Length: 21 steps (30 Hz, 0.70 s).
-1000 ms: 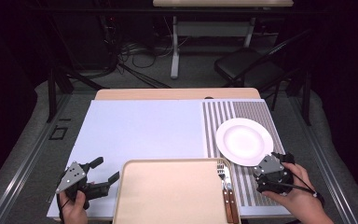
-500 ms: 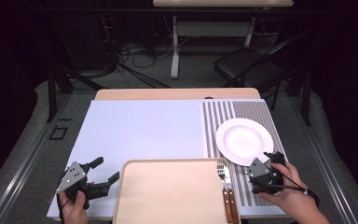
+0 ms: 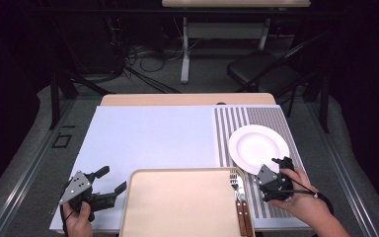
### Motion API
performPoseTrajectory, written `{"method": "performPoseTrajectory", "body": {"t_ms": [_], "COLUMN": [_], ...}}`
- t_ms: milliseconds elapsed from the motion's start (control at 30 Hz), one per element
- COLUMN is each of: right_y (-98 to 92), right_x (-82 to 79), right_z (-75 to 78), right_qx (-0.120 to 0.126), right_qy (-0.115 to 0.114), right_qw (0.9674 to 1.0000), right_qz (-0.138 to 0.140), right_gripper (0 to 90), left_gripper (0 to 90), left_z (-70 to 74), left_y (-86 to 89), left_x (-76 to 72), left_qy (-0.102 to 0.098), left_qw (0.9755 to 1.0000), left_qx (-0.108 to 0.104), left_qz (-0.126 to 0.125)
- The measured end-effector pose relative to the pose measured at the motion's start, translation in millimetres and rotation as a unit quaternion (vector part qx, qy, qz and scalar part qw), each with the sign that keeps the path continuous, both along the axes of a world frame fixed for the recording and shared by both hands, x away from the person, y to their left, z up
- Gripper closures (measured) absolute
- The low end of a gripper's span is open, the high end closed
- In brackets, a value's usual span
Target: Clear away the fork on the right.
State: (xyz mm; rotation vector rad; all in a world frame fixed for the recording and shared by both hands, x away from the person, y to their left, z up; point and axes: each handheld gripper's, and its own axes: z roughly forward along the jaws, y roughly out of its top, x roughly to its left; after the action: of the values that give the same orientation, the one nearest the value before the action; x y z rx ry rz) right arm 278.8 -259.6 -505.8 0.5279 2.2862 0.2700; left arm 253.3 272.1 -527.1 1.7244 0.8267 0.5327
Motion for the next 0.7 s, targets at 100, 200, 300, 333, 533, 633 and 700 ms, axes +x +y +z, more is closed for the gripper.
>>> {"method": "performPoseTrajectory", "body": {"t_ms": [100,200,300,333,533,633,700], "right_y": [0.5,0.8,1.1,0.7,-0.3,-1.7,-2.0], "right_x": [4.1,7.3,9.1,10.2,14.0,17.7,19.5], "right_z": [-2.4,-4.3,-5.9,-6.7,-9.0,-10.3,-11.9], "right_qx": [-0.008,-0.015,-0.017,-0.016,-0.028,-0.028,-0.027], "right_qy": [0.001,0.003,0.004,0.003,0.010,0.008,0.005], "right_qw": [1.0000,0.9999,0.9999,0.9999,0.9995,0.9995,0.9996], "right_qz": [0.002,0.000,-0.001,0.002,0.003,0.010,0.010], "right_gripper": [10.2,10.2,11.1,11.4,13.1,13.7,13.8], "left_gripper": [15.5,15.5,15.5,15.5,15.5,15.5,15.5], "left_z": [0.1,0.0,0.0,-0.1,0.0,0.0,-0.1], "left_y": [0.1,0.3,0.4,0.3,0.2,0.3,0.3], "left_x": [0.0,0.0,0.2,0.3,0.1,0.2,0.3], "left_qy": [0.000,0.000,0.000,0.000,0.000,-0.001,0.000], "left_qw": [1.0000,1.0000,1.0000,1.0000,1.0000,1.0000,1.0000], "left_qx": [0.001,0.001,0.002,0.001,0.001,0.002,0.002], "left_qz": [0.001,0.001,0.000,-0.001,0.000,-0.001,-0.002]}}
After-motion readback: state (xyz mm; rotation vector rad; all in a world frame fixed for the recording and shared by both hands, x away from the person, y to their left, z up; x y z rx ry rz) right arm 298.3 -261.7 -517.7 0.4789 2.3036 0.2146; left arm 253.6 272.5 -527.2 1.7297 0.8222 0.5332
